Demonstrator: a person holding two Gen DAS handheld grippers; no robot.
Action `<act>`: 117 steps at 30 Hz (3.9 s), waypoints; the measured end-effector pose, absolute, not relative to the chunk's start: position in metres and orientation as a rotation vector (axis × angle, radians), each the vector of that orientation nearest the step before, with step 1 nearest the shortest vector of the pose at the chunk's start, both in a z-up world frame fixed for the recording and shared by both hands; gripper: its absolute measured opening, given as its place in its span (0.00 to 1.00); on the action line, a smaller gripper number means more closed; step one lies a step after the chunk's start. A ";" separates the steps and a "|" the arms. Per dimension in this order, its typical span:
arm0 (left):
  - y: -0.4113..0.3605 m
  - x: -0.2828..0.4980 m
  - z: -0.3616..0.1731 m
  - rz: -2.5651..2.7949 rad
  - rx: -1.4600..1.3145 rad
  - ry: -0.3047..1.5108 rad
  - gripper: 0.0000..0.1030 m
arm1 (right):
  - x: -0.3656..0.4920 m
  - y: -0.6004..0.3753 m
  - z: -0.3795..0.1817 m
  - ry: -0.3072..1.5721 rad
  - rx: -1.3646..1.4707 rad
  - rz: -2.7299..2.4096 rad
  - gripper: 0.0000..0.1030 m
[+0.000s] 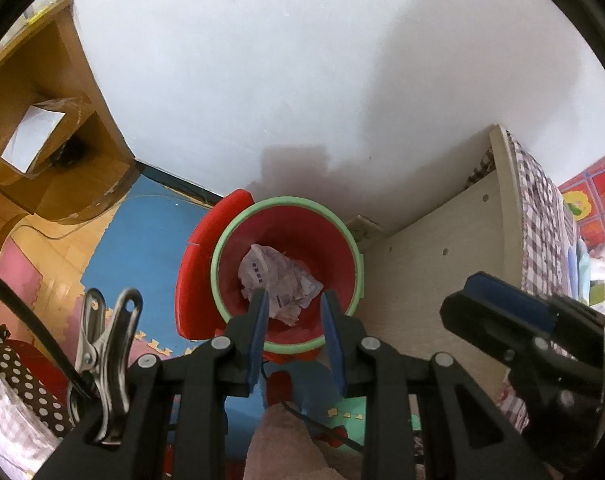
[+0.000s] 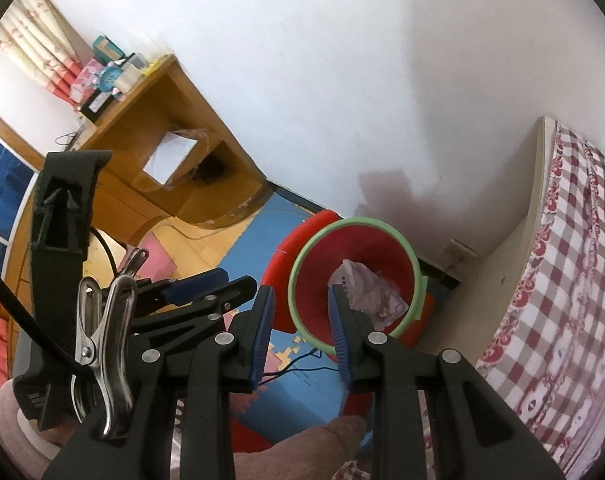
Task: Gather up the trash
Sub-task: 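Move both grippers back from the bucket toward the bed, then move the left gripper to the light blue pad while the right gripper approaches the white rolled cloth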
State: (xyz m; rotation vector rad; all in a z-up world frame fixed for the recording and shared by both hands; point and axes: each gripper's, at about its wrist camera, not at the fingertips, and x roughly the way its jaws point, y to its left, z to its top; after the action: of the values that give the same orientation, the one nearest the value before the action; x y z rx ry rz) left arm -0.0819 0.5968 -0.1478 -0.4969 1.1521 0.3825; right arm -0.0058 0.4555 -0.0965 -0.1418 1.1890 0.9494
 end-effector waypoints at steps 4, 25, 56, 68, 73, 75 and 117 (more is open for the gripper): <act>0.592 -0.089 -0.136 0.403 -0.487 1.140 0.27 | -0.015 0.446 -0.083 1.160 -0.127 0.968 0.28; 0.527 -0.142 -0.051 0.507 -0.416 1.034 0.27 | -0.067 0.336 -0.025 1.051 -0.038 1.033 0.28; 0.313 -0.131 -0.018 0.246 -0.257 1.025 0.27 | -0.098 0.111 0.012 0.946 0.092 0.743 0.28; 0.250 -0.100 -0.016 0.155 -0.208 1.043 0.27 | -0.071 0.050 0.014 0.944 0.148 0.629 0.28; 0.232 -0.080 -0.015 0.117 -0.190 1.044 0.27 | -0.054 0.031 0.013 0.936 0.156 0.574 0.30; 0.227 -0.070 -0.017 0.103 -0.185 1.046 0.27 | -0.045 0.025 0.012 0.938 0.159 0.558 0.30; 0.154 0.163 -0.102 -0.055 -0.157 1.206 0.57 | 0.150 -0.054 -0.046 1.069 0.245 0.439 0.36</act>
State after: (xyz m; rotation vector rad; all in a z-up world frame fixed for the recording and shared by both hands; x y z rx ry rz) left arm 0.1629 0.1538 -0.1020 -0.1568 1.2058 -0.0548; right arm 0.1501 -0.0535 -0.0463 0.2453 1.0692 0.4387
